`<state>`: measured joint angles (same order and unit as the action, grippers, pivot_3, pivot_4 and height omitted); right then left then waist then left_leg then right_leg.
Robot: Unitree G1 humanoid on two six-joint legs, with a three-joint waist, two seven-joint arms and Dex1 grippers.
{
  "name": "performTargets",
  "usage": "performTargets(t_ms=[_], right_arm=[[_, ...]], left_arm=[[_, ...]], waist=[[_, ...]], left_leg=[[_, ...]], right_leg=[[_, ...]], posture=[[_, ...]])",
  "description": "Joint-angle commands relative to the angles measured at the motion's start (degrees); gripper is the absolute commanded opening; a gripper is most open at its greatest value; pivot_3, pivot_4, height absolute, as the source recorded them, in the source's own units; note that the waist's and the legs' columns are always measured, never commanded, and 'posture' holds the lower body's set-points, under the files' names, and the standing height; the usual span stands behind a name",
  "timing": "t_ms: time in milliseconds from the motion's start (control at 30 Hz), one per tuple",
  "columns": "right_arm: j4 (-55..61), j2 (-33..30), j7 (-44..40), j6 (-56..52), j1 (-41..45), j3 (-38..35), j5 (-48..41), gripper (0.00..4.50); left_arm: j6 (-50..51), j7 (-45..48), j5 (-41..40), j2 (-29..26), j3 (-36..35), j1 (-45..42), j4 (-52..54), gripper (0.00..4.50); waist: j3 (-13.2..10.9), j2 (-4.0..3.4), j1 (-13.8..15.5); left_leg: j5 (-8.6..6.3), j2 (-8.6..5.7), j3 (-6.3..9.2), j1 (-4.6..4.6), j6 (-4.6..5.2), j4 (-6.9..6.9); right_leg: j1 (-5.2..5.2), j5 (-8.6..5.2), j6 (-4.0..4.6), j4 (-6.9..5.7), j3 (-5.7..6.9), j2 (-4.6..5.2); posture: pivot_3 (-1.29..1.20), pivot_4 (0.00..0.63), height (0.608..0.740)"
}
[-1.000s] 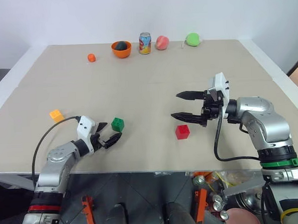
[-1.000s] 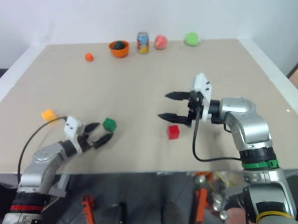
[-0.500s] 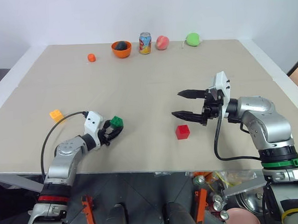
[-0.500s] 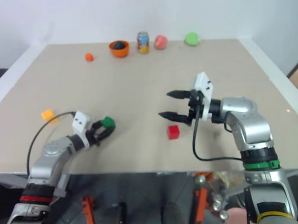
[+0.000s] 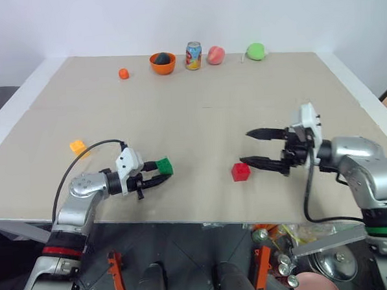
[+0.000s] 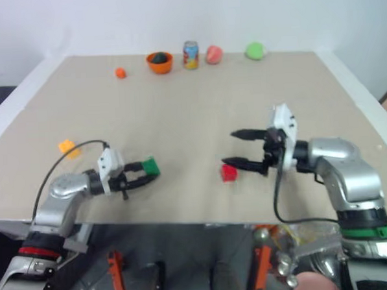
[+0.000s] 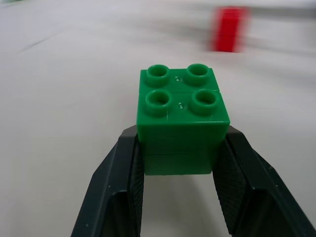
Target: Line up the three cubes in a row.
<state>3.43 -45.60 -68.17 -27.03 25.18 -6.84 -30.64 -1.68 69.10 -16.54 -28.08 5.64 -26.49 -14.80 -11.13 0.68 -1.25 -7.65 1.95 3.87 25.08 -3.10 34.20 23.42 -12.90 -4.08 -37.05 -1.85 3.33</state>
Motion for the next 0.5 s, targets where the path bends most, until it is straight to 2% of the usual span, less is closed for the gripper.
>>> performTargets(t_ms=[33, 267, 500], right_arm=[[3.1, -2.2, 0.3, -1.0, -1.5, -4.4, -2.4, 4.32], [9.7, -4.4, 2.7, -4.0, -8.7, -9.2, -4.9, 4.32], [12.0, -6.8, 4.3, -3.2, -20.6, -15.8, -3.7, 4.32]], left_arm=[[-4.0, 8.9, -0.8, 1.1, 2.5, -6.1, -5.8, 1.62], [-12.7, 18.2, 2.3, 6.6, 4.3, -21.7, -27.7, 1.62], [-20.1, 21.1, 6.5, 10.7, 4.3, -30.0, -43.5, 1.62]], waist=[[0.0, 0.0, 0.0], [0.0, 0.02, 0.0], [0.0, 0.05, 0.0]], left_leg=[[0.0, 0.0, 0.0, 0.0, 0.0, 0.03], [-0.01, -0.02, 0.01, 0.07, 0.03, 0.13], [-0.2, -0.12, 0.01, 0.15, 0.27, 0.14]], right_leg=[[0.0, 0.01, 0.01, 0.0, 0.0, 0.0], [0.0, 0.02, -0.01, 0.0, 0.01, -0.02], [-0.01, -0.15, -0.25, 0.01, -0.03, 0.04]], posture=[[0.0, 0.15, 0.74], [0.0, 0.15, 0.74], [0.0, 0.15, 0.74]])
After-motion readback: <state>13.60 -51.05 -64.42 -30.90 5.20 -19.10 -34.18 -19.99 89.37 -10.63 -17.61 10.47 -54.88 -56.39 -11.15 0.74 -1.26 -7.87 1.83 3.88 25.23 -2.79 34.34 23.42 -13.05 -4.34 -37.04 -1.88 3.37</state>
